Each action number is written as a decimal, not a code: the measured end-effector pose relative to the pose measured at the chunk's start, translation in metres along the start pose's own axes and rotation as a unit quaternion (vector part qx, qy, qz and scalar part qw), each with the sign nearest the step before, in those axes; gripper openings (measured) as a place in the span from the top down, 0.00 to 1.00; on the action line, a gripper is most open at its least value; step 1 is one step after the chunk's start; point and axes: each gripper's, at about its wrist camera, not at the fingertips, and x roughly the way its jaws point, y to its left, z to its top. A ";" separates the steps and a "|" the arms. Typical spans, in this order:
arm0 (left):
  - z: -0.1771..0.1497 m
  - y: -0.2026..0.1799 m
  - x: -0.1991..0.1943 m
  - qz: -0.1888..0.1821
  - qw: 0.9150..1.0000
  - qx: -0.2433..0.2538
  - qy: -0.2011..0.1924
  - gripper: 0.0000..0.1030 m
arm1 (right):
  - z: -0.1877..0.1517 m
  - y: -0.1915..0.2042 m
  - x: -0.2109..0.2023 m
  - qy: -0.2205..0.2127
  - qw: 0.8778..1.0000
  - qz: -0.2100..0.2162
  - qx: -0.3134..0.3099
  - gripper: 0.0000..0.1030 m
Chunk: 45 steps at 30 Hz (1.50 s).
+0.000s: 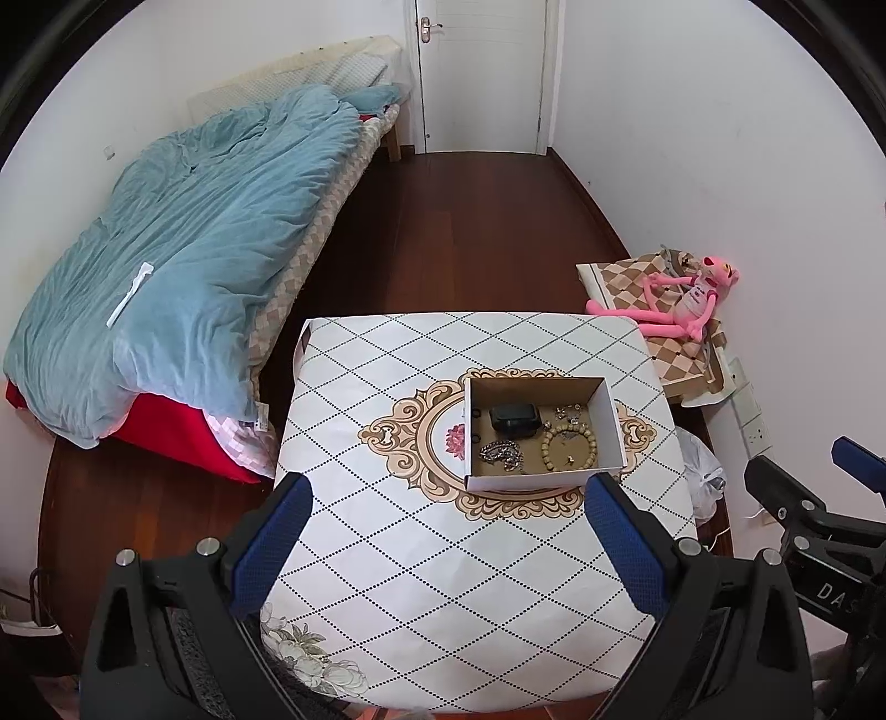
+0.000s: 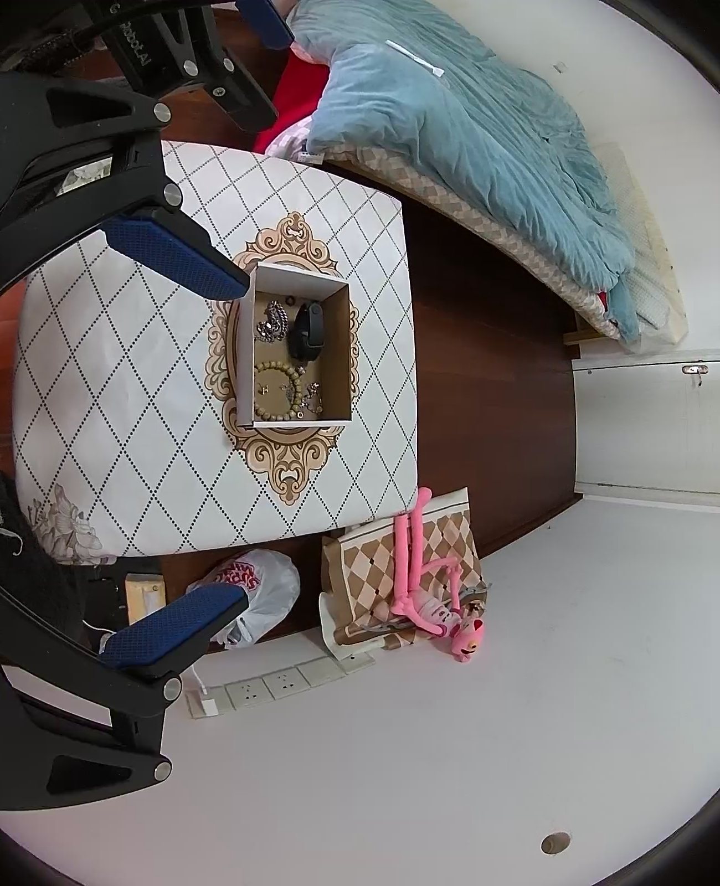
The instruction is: Organize jewelry
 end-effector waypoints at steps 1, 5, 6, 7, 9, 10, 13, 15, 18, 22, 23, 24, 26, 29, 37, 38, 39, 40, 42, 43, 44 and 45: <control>-0.001 0.001 0.001 -0.001 1.000 -0.001 0.001 0.03 | 0.000 0.000 0.000 0.000 1.000 0.000 0.000 0.00; -0.002 0.002 0.003 -0.001 1.000 0.000 0.002 0.03 | -0.001 0.002 0.000 0.001 1.000 0.001 -0.002 0.00; -0.003 0.003 0.003 -0.001 1.000 0.000 0.002 0.03 | -0.001 0.002 0.000 0.001 1.000 0.001 -0.002 0.00; -0.003 0.003 0.003 0.000 1.000 0.001 0.002 0.03 | -0.001 0.002 0.000 0.001 1.000 0.001 -0.002 0.00; -0.004 0.004 0.004 0.000 1.000 0.001 0.003 0.03 | -0.001 0.002 0.000 0.001 1.000 0.001 -0.001 0.00; -0.004 0.004 0.003 -0.001 1.000 0.001 0.003 0.03 | -0.001 0.002 0.000 0.001 1.000 0.001 -0.002 0.00; -0.005 0.005 0.004 -0.001 1.000 0.001 0.003 0.03 | -0.001 0.001 0.000 0.001 1.000 0.002 -0.002 0.00; -0.005 0.006 0.003 -0.001 1.000 0.002 0.001 0.03 | -0.002 0.002 0.000 0.001 1.000 0.001 -0.003 0.00; -0.006 0.005 0.003 0.000 1.000 0.002 0.003 0.03 | -0.002 0.002 0.001 0.006 1.000 0.001 -0.004 0.00; -0.006 0.004 0.003 0.002 1.000 0.002 0.002 0.03 | -0.005 0.001 0.001 0.007 1.000 0.002 -0.003 0.00; -0.007 0.006 0.004 0.003 1.000 0.002 0.001 0.03 | -0.006 0.000 0.001 0.007 1.000 0.003 -0.002 0.00; -0.008 0.006 0.004 0.004 1.000 0.002 0.001 0.03 | -0.006 0.001 0.000 0.005 1.000 0.003 -0.002 0.00; -0.009 0.006 0.003 0.007 1.000 0.002 0.000 0.03 | -0.006 0.001 -0.001 0.005 1.000 0.005 -0.002 0.00; -0.010 0.005 0.000 0.014 1.000 0.006 -0.007 0.03 | -0.005 0.000 -0.001 0.007 1.000 0.006 -0.002 0.00; -0.012 0.004 0.000 0.012 1.000 0.010 -0.003 0.03 | -0.005 0.001 -0.001 0.009 1.000 0.004 -0.005 0.00; -0.012 0.003 0.000 0.012 1.000 0.011 -0.003 0.03 | -0.005 0.000 -0.001 0.010 1.000 0.003 -0.006 0.00; -0.012 0.003 0.000 0.012 1.000 0.012 -0.003 0.03 | -0.005 0.000 -0.001 0.012 1.000 0.003 -0.006 0.00; -0.012 0.002 -0.001 0.011 1.000 0.013 -0.003 0.03 | -0.005 -0.001 -0.001 0.013 1.000 0.004 -0.006 0.00; -0.012 0.002 -0.001 0.011 1.000 0.013 -0.003 0.03 | -0.005 -0.003 -0.001 0.013 1.000 0.001 -0.007 0.00; -0.012 0.001 -0.001 0.011 1.000 0.013 -0.003 0.03 | -0.005 -0.004 -0.001 0.013 1.000 0.002 -0.006 0.00; -0.012 0.001 -0.001 0.011 1.000 0.013 -0.003 0.03 | -0.005 -0.003 -0.001 0.013 1.000 0.002 -0.007 0.00; -0.012 0.001 -0.001 0.010 1.000 0.013 -0.003 0.03 | -0.005 -0.004 -0.001 0.013 1.000 0.001 -0.007 0.00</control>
